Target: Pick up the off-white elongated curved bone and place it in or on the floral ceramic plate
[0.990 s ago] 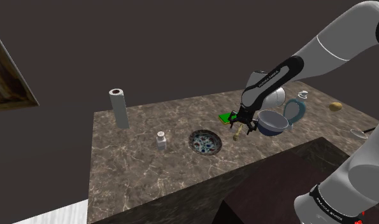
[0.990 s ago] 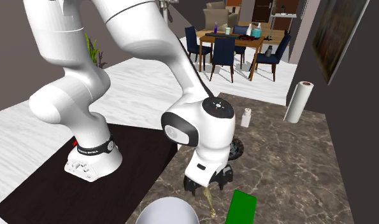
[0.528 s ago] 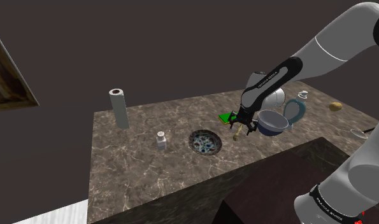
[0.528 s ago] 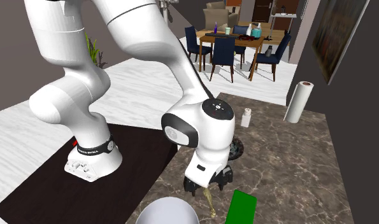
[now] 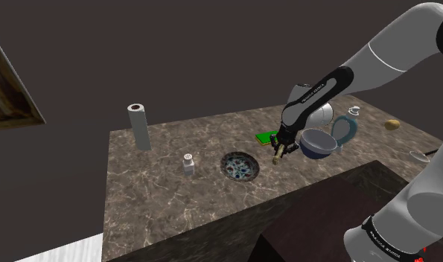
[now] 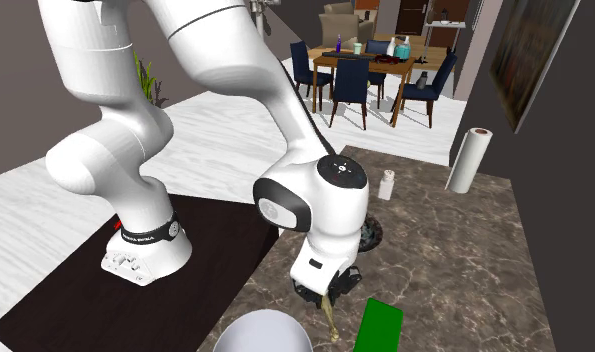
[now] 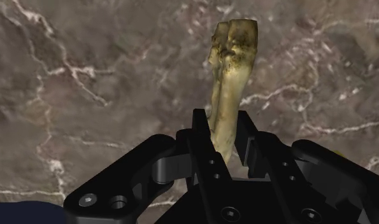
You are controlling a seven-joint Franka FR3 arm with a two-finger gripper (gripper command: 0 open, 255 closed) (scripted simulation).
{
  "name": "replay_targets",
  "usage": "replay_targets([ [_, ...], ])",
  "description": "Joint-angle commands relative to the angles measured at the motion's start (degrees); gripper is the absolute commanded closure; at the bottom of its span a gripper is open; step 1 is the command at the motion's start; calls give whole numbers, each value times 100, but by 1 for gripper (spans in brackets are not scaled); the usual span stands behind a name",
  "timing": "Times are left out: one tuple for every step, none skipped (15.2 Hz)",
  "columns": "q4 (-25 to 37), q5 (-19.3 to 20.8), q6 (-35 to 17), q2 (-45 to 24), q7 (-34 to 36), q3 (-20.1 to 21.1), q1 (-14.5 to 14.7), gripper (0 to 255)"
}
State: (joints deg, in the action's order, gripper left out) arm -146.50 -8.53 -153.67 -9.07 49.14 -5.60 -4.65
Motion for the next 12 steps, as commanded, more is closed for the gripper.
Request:
replay_targets([
  [2,0,-2,-1,0,2,1,255],
  [1,-1,-3,-1,0,2,1,255],
  [-5,38,76,85,31,-13,8,255],
  [-7,74,156,169,60,-26,14,255],
  [-9,110,237,253,89,-37,18,255],
  [-9,145,318,336,117,-47,21,255],
  [-8,178,400,419,144,-56,23,255],
  [-6,210,482,500,170,-63,25,255],
  [-1,242,565,580,196,-69,25,255],
  [4,271,648,659,220,-75,25,255],
  [11,300,732,737,243,-79,25,255],
  [20,327,816,813,266,-83,24,255],
])
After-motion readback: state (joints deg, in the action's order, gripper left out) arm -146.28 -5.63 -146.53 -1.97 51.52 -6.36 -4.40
